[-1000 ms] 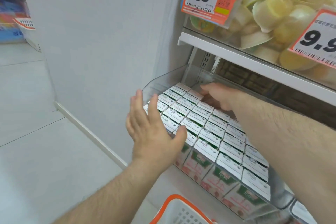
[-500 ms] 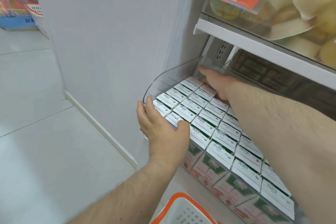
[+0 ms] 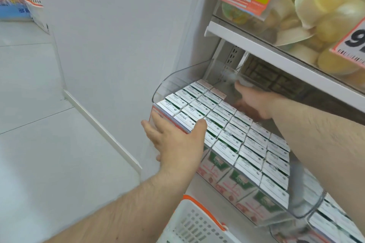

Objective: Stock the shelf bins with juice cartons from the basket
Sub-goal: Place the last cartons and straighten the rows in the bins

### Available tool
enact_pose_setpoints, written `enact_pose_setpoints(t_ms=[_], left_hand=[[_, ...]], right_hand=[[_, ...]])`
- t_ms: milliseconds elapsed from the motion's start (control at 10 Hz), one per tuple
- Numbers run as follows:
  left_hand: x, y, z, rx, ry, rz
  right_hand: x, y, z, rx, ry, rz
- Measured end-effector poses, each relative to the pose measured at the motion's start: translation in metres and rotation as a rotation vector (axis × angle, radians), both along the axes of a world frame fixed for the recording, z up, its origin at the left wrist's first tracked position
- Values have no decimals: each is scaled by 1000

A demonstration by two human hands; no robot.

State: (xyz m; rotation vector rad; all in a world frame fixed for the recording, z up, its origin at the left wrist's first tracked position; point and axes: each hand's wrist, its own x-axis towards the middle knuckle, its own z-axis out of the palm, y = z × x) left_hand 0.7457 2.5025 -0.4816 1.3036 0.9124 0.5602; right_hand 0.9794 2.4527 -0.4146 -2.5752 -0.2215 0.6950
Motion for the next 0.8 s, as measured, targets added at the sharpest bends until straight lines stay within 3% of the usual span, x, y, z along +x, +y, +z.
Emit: enact_pose_setpoints(t_ms=[100, 200, 300, 400, 500, 600, 700, 800], left_hand=[[-1, -13, -4, -280, 34, -55], [2, -17, -7, -412, -7, -131], [5, -17, -5, -421, -27, -113], [6, -19, -6, -433, -59, -85], [4, -28, -8, -475, -96, -58], [3, -37, -10, -491, -103, -67], [7, -39, -13, -488, -83, -64], [6, -38, -10, -489, -46, -63]], right_hand=[[-13, 5, 5, -58, 227, 99], [-19, 12, 2, -47, 291, 134], [-27, 8, -1, 93, 9, 219], [-31, -5, -1, 129, 102, 163], [-31, -27, 9, -134, 49, 75], [-32, -55, 20, -330, 177, 73], [-42, -67, 14, -145, 171, 37], [-49, -68, 13, -88, 111, 2]])
